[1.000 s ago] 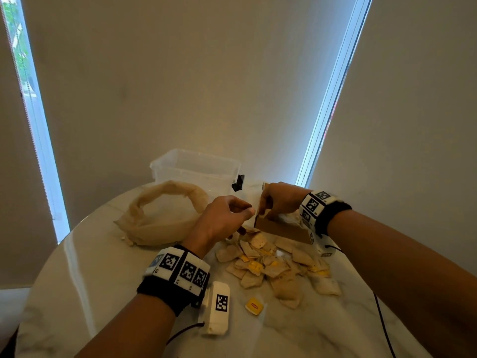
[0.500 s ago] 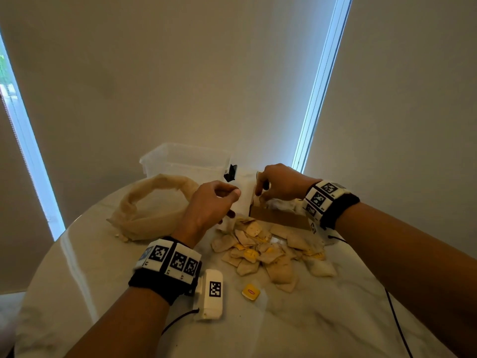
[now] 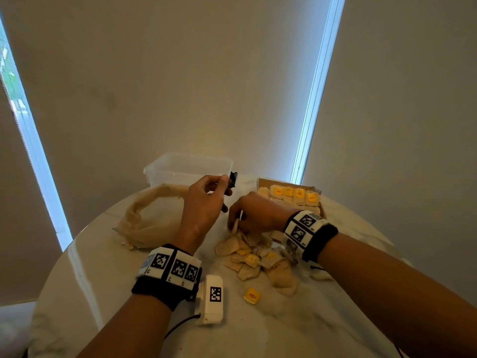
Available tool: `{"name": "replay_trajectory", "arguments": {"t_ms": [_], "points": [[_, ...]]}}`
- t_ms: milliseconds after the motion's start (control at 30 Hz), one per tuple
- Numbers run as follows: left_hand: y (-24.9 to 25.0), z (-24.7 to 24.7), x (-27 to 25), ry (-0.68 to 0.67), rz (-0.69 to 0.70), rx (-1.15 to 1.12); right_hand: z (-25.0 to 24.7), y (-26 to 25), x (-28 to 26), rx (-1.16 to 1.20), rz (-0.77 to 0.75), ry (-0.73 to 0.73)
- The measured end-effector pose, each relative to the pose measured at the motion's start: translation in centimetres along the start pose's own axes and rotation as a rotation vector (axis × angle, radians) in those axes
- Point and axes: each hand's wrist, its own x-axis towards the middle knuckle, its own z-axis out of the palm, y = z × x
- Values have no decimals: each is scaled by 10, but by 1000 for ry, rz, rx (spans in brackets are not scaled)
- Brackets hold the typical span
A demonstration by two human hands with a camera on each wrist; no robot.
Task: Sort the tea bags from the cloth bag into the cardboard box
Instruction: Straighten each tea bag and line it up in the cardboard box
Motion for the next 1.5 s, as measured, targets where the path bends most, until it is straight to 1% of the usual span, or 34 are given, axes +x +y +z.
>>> {"name": "replay_trajectory", "arguments": {"t_ms": [67,100,200,300,367,433,500,633,733,867,1000,1100,1167,1333,1433,1500], "points": [[2,0,-1,-15,-2,-8,-10,5,-14,91,40,117],[3,0,-1,-25,-9,-10,-13,8,-23,173,70,182],[7,1,-3,-81,-38,24,-13,13,-52,524,160,389],[11,4,-8,-202,-95,91,-2,13,-74,940,252,521],[14,7,-11,-320,-168,115,5,13,-80,1101,267,554],[16,12,-13,-439,-243,82,9,13,-80,1148,252,573],[17,17,-14,-500,-279,35,9,13,-81,1161,231,590],[16,23,-13,-477,-285,-47,13,15,-83,1222,214,604],[15,26,-6,-424,-316,-44,19,18,-83,1306,232,604],[11,28,-1,-417,-363,-32,23,21,-81,1343,270,619],[6,20,-2,-465,-371,25,21,27,-82,1338,341,721],[5,12,-4,-464,-362,51,21,31,-81,1323,388,809],[6,10,-4,-457,-349,58,21,29,-80,1347,384,793],[7,13,-7,-436,-351,20,27,22,-75,1426,313,677],[8,16,-7,-412,-393,-61,26,15,-74,1506,277,644],[9,16,-7,-390,-419,-90,26,12,-75,1518,265,621]]}}
